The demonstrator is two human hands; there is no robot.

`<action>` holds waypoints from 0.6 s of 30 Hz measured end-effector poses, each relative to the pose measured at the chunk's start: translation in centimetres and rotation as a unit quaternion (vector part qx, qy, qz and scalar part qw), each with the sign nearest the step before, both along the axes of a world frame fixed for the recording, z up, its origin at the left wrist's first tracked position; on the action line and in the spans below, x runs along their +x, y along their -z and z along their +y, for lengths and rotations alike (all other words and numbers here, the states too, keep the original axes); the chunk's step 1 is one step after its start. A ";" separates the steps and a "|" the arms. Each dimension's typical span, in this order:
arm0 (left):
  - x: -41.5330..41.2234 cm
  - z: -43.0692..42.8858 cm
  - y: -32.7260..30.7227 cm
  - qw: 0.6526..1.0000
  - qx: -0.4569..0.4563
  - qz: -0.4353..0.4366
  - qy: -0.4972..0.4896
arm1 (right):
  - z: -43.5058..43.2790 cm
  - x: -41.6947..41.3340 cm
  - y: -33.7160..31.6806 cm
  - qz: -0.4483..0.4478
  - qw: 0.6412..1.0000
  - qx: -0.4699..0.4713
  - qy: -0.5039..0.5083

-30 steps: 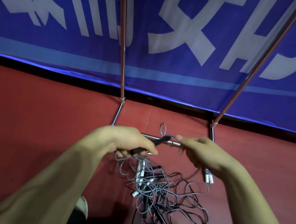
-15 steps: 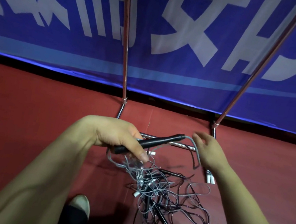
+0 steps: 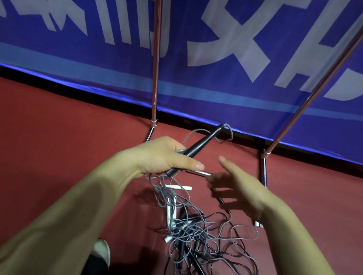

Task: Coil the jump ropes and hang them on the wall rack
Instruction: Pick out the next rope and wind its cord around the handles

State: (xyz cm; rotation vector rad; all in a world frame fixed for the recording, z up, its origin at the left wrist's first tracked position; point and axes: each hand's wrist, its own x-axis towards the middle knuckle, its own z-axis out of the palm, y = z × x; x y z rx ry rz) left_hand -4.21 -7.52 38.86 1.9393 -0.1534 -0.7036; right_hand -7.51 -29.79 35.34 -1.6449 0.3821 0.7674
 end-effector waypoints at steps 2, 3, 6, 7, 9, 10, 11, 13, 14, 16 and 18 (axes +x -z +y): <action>-0.1 -0.7 0.5 1.000 0.023 -0.009 0.017 | 0.1 -0.2 -0.5 -0.038 0.988 0.144 -0.050; -0.3 -1.2 0.8 0.999 0.036 -0.014 0.032 | 0.3 -0.1 -0.8 -0.059 0.973 0.220 -0.044; -1.1 -2.8 1.3 0.992 0.078 -0.035 0.093 | 1.7 0.5 -1.2 -0.153 0.947 0.272 0.075; -1.3 -3.1 1.3 0.989 0.092 -0.040 0.108 | 2.2 0.8 -1.4 -0.175 0.945 0.249 0.121; -1.3 -3.1 1.4 0.989 0.114 -0.016 0.097 | 2.3 1.1 -1.7 -0.191 0.936 0.236 0.180; -1.0 -2.7 1.5 0.989 0.126 0.003 0.078 | 1.8 1.2 -1.9 -0.196 0.934 0.231 0.192; -0.8 -2.2 1.7 0.987 0.149 0.019 0.060 | 1.2 1.3 -2.1 -0.201 0.935 0.218 0.193; -0.4 -1.2 2.5 0.974 0.221 0.026 0.044 | -0.1 1.2 -2.6 -0.209 0.944 0.200 0.161; -0.3 -0.8 2.9 0.965 0.258 0.019 0.049 | -0.7 0.9 -3.0 -0.210 0.946 0.208 0.136; -0.2 -0.5 3.1 0.939 0.340 -0.002 0.060 | -1.3 0.2 -3.8 -0.210 0.942 0.249 0.080; 0.1 -0.4 4.0 0.917 0.395 -0.041 0.030 | -1.6 -0.3 -4.6 -0.192 0.927 0.323 0.014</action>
